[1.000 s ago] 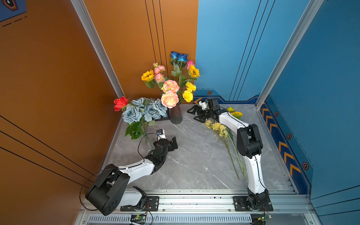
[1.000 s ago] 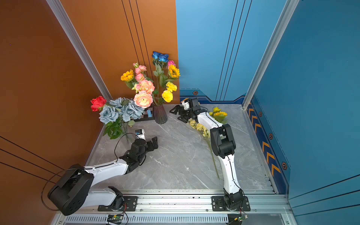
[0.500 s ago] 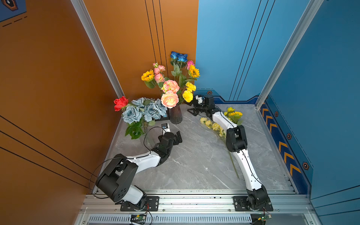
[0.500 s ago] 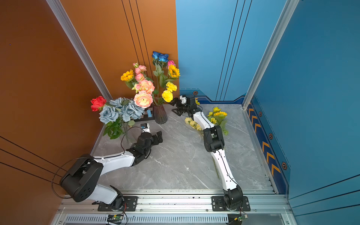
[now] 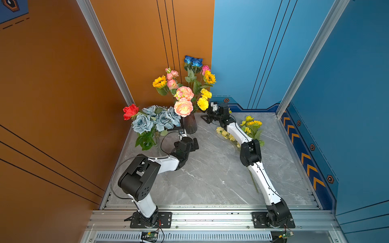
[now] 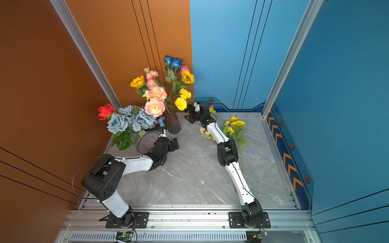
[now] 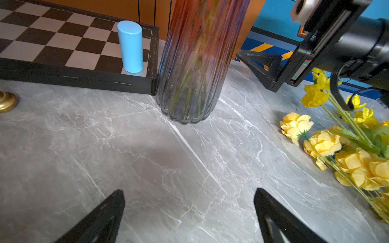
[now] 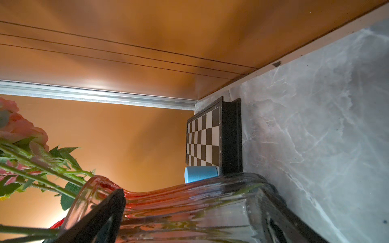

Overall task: Pick out yellow flowers from the vase
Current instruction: Adjust the vase at the center of the board.

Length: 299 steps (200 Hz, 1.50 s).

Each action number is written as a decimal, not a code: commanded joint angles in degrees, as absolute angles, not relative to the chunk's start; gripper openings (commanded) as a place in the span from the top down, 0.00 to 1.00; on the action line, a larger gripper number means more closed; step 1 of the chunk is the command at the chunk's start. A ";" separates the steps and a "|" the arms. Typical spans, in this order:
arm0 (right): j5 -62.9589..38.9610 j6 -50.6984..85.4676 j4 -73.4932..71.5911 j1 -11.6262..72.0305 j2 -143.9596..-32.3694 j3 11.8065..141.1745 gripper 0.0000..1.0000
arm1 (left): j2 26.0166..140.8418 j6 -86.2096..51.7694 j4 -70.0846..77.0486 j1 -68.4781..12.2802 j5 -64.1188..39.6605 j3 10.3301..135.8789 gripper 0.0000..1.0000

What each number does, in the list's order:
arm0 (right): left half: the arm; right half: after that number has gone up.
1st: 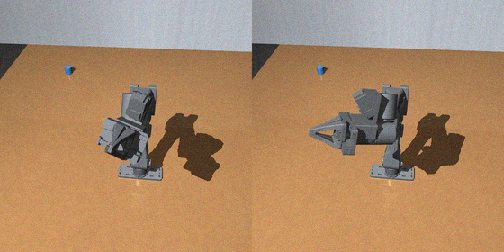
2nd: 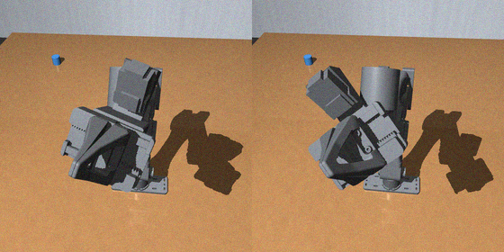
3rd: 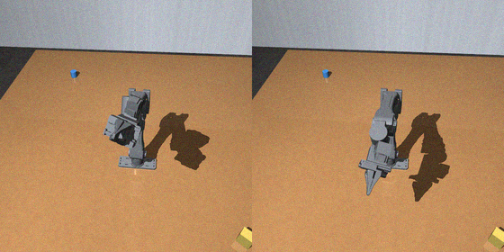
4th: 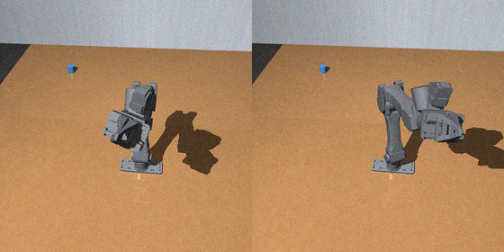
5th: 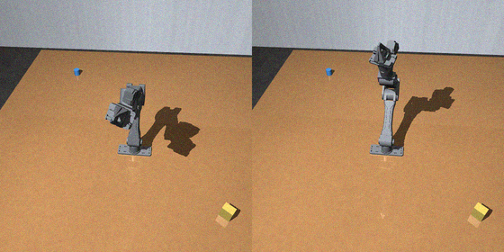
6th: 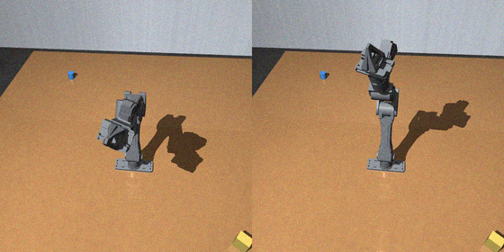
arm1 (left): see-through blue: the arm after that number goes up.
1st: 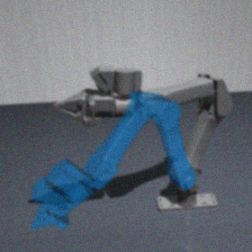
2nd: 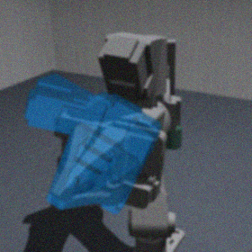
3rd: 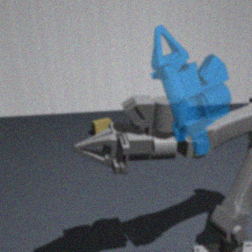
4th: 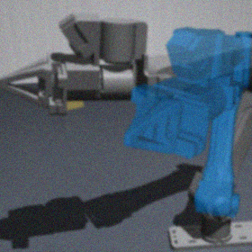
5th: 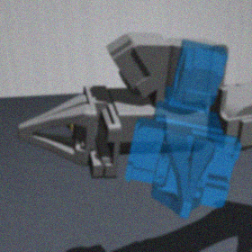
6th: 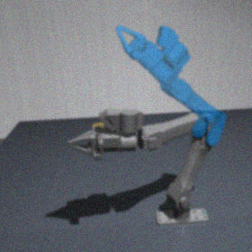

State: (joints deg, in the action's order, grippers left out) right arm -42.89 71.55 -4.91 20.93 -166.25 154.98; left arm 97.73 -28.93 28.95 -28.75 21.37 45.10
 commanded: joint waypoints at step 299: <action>-40.86 55.31 -0.63 28.03 -147.94 127.08 0.00 | 99.06 -26.38 29.27 -22.77 17.07 45.79 0.02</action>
